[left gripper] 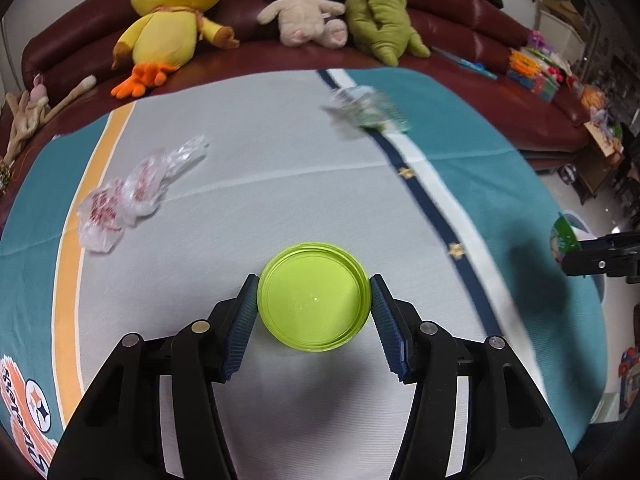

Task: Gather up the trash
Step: 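Lift the lid and bowl and carry both over the bin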

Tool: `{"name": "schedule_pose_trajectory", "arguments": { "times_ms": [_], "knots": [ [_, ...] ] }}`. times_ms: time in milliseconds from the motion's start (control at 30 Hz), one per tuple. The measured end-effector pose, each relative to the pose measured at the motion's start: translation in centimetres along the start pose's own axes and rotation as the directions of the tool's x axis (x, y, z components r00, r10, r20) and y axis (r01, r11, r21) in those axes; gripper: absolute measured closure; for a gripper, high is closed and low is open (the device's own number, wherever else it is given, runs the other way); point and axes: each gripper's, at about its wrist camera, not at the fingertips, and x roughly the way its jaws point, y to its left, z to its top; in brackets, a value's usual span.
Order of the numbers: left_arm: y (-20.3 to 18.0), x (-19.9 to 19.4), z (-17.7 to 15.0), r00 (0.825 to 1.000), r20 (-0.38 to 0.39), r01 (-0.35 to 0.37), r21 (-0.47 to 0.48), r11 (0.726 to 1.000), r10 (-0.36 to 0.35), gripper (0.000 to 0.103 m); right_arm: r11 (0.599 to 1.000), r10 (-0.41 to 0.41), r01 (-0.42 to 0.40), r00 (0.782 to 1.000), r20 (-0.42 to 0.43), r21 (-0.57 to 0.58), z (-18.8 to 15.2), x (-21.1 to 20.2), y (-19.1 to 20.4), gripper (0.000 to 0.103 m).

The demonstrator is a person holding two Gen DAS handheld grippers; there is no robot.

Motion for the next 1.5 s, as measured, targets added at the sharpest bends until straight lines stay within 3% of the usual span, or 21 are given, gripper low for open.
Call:
{"name": "schedule_pose_trajectory", "arguments": {
  "times_ms": [400,700,1067,1500],
  "knots": [
    [-8.1,-1.3,1.5,0.997,0.009,0.071,0.122,0.990,-0.073,0.046,0.997,0.023,-0.028,0.997,0.072,0.069,-2.3,-3.5,-4.6,0.049],
    [-15.9,-1.4,2.5,0.991,-0.001,0.133,0.220,0.967,-0.136,0.046,0.989,0.018,-0.038,0.991,0.136,0.145,-4.8,-6.8,-9.9,0.049],
    [-25.4,-0.1,2.9,0.976,-0.049,0.217,0.323,0.921,-0.213,0.046,0.969,-0.012,-0.034,0.982,0.188,0.243,-8.0,-10.1,-17.1,0.049],
    [-35.8,3.8,2.7,0.949,-0.154,0.316,0.424,0.849,-0.276,0.046,0.915,-0.081,-0.012,0.974,0.212,0.404,-11.2,-12.2,-27.1,0.049]
  ]
}}
